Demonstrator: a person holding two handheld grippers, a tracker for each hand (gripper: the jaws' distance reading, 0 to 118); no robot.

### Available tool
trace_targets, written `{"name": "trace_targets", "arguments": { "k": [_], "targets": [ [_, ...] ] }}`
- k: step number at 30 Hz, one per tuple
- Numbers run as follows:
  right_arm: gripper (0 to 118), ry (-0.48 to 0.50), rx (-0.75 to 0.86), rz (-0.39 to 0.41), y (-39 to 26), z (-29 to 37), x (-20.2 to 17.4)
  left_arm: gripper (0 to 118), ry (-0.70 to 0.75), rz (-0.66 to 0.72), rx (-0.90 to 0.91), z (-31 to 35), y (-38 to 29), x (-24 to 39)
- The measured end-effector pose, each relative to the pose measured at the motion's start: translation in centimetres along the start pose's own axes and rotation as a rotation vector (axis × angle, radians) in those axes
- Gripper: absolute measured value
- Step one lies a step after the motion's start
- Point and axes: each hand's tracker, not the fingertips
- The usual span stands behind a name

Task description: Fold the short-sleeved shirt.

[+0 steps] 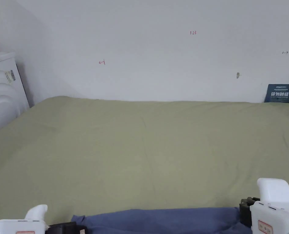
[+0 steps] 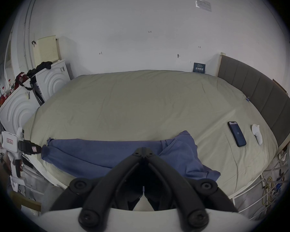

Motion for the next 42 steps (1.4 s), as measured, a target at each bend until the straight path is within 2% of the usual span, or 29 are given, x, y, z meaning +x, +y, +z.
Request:
{"name": "trace_targets", "arguments": {
  "k": [2,5,8,9,10,11,12,17,19,23,28,33,35,36,38,39,42],
  "targets": [
    [1,0.009,-0.007,0.0,0.1,0.1,0.1,104,-0.048,0.004,-0.036,-1.7,-0.2,0.0],
    [1,0.02,-0.004,-0.018,0.1,0.3,0.2,104,-0.036,0.078,-0.041,-3.9,-0.4,-0.8],
    [1,0.037,-0.012,-0.035,0.1,0.3,0.3,102,-0.113,0.181,0.095,-3.8,-0.9,-1.1],
    [1,0.043,-0.012,-0.042,0.1,0.4,0.3,95,-0.163,0.245,0.122,-3.7,-1.0,-1.4],
    [1,0.05,-0.009,-0.047,0.0,0.4,0.3,61,-0.181,0.3,0.141,-3.8,-1.1,-1.6],
    [1,0.052,-0.01,-0.045,0.0,0.4,0.2,17,-0.164,0.317,0.16,-4.0,-1.2,-1.5],
    [1,0.058,-0.012,-0.048,-0.1,0.5,0.1,10,-0.128,0.28,0.143,-3.9,-1.2,-1.2],
    [1,0.083,-0.009,-0.066,-0.6,1.5,0.5,10,-0.072,0.125,0.176,-1.7,0.7,2.3],
    [1,0.078,-0.007,-0.069,-0.6,2.0,1.0,10,-0.079,0.025,0.22,-0.5,1.8,5.3],
    [1,0.063,0.018,-0.094,-0.5,3.0,2.2,10,-0.093,-0.156,0.19,-0.8,3.3,12.8],
    [1,0.051,0.036,-0.119,-0.6,4.1,3.6,10,-0.21,-0.243,0.091,-6.9,3.9,19.3],
    [1,0.032,0.042,-0.126,-1.1,5.1,4.8,10,-0.226,-0.265,-0.065,-14.3,1.6,23.3],
    [1,0.032,0.04,-0.122,-1.4,5.3,5.2,11,-0.177,-0.262,-0.076,-16.6,0.8,23.4],
    [1,0.029,0.032,-0.115,-1.4,5.3,5.3,16,-0.162,-0.255,-0.085,-17.0,0.2,23.4],
    [1,0.025,0.029,-0.111,-1.6,5.5,5.4,69,-0.148,-0.153,-0.071,-16.9,-0.3,22.2],
    [1,0.025,0.027,-0.111,-1.6,5.5,5.5,86,-0.178,-0.111,-0.059,-16.2,-0.5,21.7],
    [1,0.019,0.024,-0.115,-1.6,5.3,5.7,87,-0.224,-0.074,0.1,-12.5,0.4,20.0]
  ]
}}
